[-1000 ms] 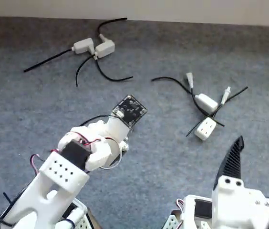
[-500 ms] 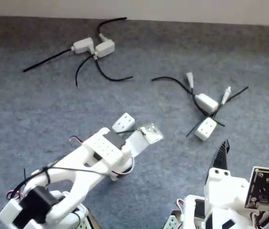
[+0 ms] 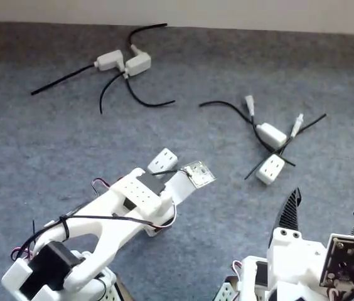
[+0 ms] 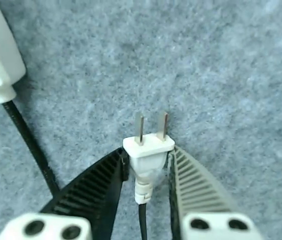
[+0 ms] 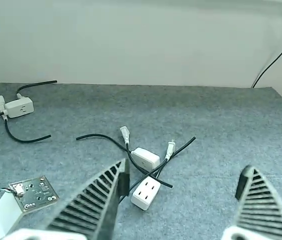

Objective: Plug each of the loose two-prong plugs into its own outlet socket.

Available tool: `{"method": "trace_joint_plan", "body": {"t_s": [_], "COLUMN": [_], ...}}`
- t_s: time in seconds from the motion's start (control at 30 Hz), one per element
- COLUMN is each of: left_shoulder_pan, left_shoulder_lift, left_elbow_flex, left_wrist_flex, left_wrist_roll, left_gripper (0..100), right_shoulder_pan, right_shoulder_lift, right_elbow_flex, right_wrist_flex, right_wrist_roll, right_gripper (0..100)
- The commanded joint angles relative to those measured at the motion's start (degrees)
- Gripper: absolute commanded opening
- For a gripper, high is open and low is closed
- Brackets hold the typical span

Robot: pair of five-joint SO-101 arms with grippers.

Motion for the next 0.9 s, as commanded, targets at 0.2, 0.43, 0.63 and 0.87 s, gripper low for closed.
{"method": "trace_joint_plan", "body": {"t_s": [0.2, 0.43, 0.63, 0.87], "left_shoulder_pan": [0.31, 4.44, 1.89, 1.89], "left_shoulder_lift": [-5.41, -15.69, -15.60, -12.00], "left_elbow_flex": [1.10, 9.71, 9.63, 6.20], "left_wrist_flex": [-2.02, -9.14, -9.05, -9.23], "left_wrist_roll": [0.26, 3.78, 3.96, 4.04], "left_gripper": [12, 18, 20, 20], "right_shoulder_pan": [0.40, 0.40, 0.40, 0.40], "right_shoulder_lift": [0.48, 0.48, 0.40, 0.40], "right_elbow_flex": [0.31, 0.40, 4.88, 5.23], "right_wrist_flex": [-0.84, -0.75, -1.27, -1.36], "right_wrist_roll": [-0.53, -0.53, -0.53, -0.53], "right_gripper": [33.6, 33.6, 33.6, 33.6]}}
